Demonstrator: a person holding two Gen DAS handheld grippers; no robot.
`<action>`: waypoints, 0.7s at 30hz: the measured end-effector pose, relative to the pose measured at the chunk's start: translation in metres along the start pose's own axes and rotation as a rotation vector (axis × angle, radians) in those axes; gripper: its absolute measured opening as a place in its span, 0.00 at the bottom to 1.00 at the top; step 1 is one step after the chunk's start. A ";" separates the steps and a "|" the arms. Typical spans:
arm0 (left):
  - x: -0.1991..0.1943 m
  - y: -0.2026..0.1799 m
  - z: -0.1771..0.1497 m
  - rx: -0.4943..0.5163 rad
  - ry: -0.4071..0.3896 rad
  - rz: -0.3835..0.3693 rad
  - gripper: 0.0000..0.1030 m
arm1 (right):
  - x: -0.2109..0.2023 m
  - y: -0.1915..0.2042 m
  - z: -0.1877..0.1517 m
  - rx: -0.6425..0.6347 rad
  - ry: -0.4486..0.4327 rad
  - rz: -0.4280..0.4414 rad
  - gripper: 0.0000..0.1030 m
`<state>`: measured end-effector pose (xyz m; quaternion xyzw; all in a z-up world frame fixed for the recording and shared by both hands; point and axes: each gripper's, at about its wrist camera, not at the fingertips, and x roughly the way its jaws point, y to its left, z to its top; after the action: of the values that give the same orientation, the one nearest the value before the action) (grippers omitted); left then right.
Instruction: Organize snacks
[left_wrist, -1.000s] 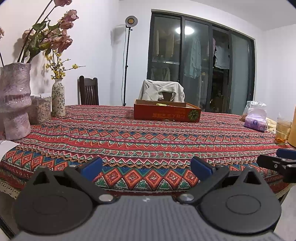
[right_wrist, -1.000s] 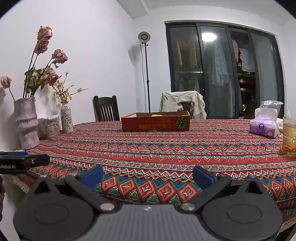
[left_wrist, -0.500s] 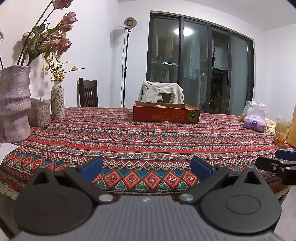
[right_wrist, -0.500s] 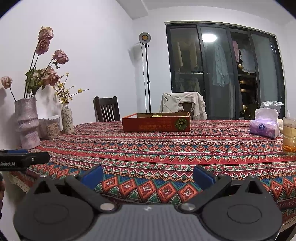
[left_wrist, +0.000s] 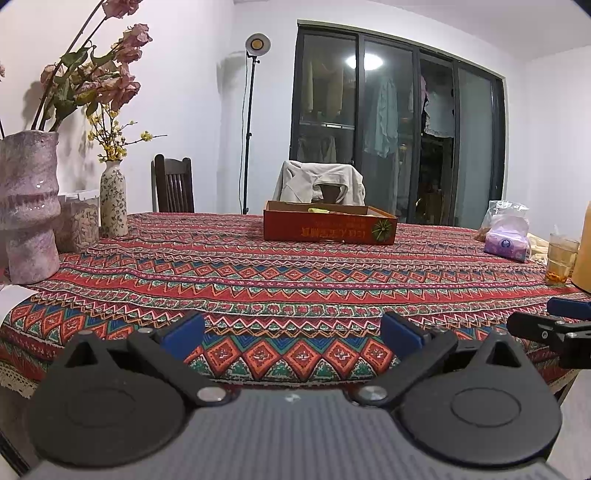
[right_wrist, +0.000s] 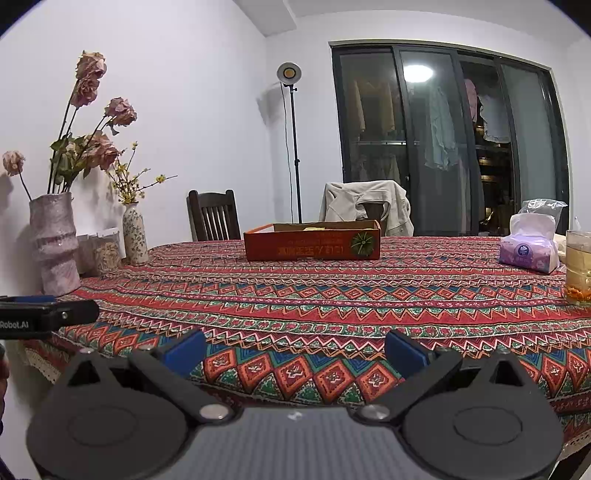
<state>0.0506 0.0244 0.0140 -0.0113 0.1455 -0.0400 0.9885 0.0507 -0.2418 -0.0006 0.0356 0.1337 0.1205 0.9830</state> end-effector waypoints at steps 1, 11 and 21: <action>0.000 0.000 0.000 -0.001 0.001 -0.002 1.00 | 0.000 0.000 0.000 0.000 -0.002 -0.001 1.00; 0.000 0.001 0.000 0.000 -0.003 -0.002 1.00 | -0.001 -0.002 -0.001 0.006 -0.007 0.001 1.00; -0.001 0.000 0.000 0.004 -0.001 -0.004 1.00 | -0.003 -0.004 -0.001 0.002 -0.008 0.001 1.00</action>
<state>0.0499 0.0240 0.0138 -0.0094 0.1449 -0.0422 0.9885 0.0492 -0.2465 -0.0009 0.0371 0.1300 0.1207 0.9834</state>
